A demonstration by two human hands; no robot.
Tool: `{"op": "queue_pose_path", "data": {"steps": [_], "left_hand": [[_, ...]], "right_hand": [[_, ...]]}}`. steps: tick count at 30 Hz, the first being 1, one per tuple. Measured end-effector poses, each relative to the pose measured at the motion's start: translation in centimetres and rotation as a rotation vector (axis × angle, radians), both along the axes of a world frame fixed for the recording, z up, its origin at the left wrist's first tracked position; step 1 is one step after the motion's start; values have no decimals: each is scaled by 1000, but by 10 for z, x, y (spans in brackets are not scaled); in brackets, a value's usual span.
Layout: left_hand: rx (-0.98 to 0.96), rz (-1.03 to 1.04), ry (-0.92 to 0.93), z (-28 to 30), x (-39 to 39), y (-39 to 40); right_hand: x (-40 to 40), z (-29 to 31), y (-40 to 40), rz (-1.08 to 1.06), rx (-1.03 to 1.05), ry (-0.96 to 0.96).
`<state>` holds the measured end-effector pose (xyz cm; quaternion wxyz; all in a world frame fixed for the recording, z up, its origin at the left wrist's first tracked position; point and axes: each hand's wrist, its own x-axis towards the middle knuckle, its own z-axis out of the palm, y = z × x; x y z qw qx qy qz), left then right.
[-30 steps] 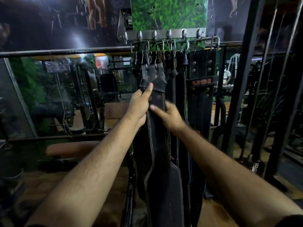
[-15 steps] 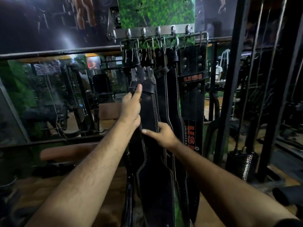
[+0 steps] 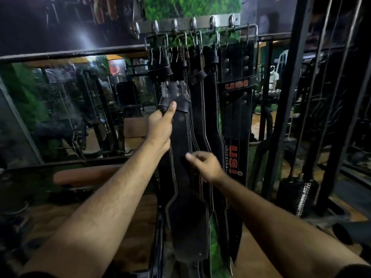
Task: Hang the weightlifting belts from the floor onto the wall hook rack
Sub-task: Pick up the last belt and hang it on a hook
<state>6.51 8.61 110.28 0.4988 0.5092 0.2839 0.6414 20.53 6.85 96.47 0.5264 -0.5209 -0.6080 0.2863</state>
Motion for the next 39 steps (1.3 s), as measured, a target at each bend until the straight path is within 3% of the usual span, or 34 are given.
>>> {"op": "queue_pose_path", "data": {"steps": [2,5,9,17,22,26,28,32,36,39], "left_hand": [[13,27,0,-7,1,-2],[14,27,-12,-15,5,-5],[23,-48,39,-18,13,-16],[82,-17,465,-21,0,-12],[99,344,458,-5,-9,-18],[229,724,643,6,-26,-13],[246,654,553,12,-39,-2],[251,264,388,22,-54,15],[302,225,256,34,-58,27],[337,304,289,44,-63,45]], "right_hand": [[-3,35,1,-23,125,254],[1,77,7,-34,226,419],[5,115,12,2,224,392],[17,129,13,99,235,348],[-8,130,8,71,398,245],[-26,140,11,61,454,213],[-33,143,15,45,475,199],[-48,152,25,8,476,210],[-61,170,34,-37,465,204],[-69,188,45,-106,436,101]]}}
